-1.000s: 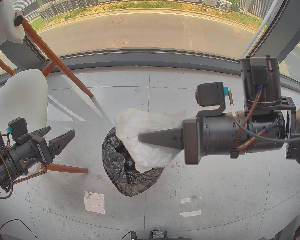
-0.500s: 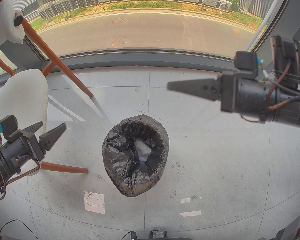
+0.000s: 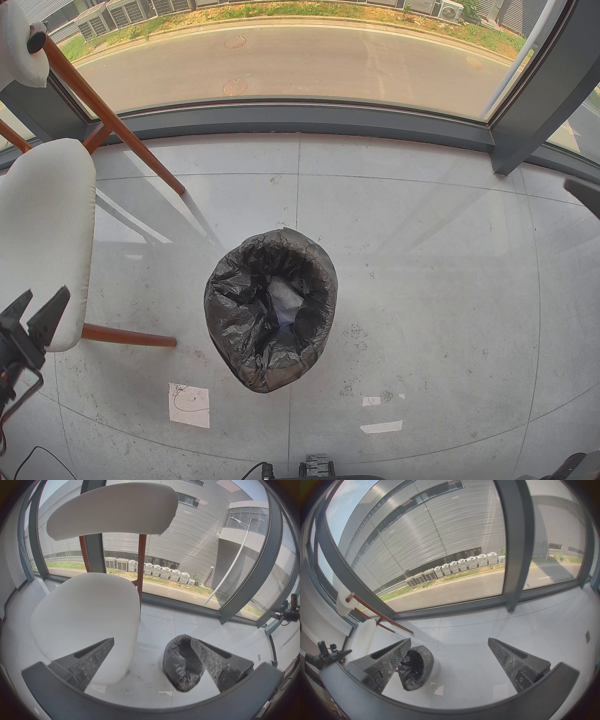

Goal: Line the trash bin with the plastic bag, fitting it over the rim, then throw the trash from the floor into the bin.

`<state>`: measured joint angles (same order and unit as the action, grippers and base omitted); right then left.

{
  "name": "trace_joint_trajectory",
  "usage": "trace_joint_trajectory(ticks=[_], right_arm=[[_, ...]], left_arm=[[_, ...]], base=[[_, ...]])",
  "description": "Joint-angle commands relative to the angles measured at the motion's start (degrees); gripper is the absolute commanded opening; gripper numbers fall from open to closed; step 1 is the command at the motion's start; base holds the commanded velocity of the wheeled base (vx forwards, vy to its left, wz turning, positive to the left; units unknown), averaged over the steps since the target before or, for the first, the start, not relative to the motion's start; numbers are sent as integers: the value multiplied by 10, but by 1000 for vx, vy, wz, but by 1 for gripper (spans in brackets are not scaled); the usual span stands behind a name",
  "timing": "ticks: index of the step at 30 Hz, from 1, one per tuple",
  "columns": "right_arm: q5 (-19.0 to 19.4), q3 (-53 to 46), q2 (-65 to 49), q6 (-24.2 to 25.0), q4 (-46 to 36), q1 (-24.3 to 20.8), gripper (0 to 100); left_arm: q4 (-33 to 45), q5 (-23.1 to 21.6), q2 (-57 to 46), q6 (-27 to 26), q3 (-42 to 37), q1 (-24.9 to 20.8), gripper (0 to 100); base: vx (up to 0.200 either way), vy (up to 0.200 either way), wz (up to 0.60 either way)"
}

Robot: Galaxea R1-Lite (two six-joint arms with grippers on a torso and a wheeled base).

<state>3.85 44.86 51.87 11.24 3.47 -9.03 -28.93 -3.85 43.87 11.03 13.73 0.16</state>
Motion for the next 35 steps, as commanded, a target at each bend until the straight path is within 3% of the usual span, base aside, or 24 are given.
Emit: trace_joint_trajectory(ticks=[1, 4, 8, 12, 13, 15, 18, 22, 26, 35], right_arm=[[-14, -405, -491, -108, -7, 97, 100], [-60, -442, -519, -108, -52, 89, 100], [-47, -439, -514, -115, -62, 90, 100], [-48, -442, -514, -110, -58, 88, 100], [-50, -444, -514, -110, -48, 88, 100], [-48, -446, -514, -111, -42, 88, 100], [-46, -446, -514, -112, -40, 88, 100], [-38, -446, -514, -114, -41, 88, 100], [-35, -446, -514, -111, -40, 88, 100], [-32, -446, -514, -119, -41, 88, 100]], left_arm=[[288, -41, -401, -51, -131, 33, 100], [277, -44, -388, -61, -128, 33, 100], [254, -43, -389, -61, -137, 33, 100], [254, -6, -388, -66, -137, 34, 100], [258, 38, -388, -76, -137, 35, 100], [285, 55, -388, -103, -137, 36, 100], [293, 39, -387, -114, -137, 32, 100], [294, 22, -394, -121, -136, -30, 100], [293, 22, -409, -122, -136, -3, 100], [290, 25, -418, -116, -137, -4, 100]], base=[[0, 0, 0], [0, 0, 0], [0, 0, 0], [0, 0, 0], [0, 0, 0], [0, 0, 0], [0, 0, 0], [0, 0, 0], [0, 0, 0], [0, 0, 0]])
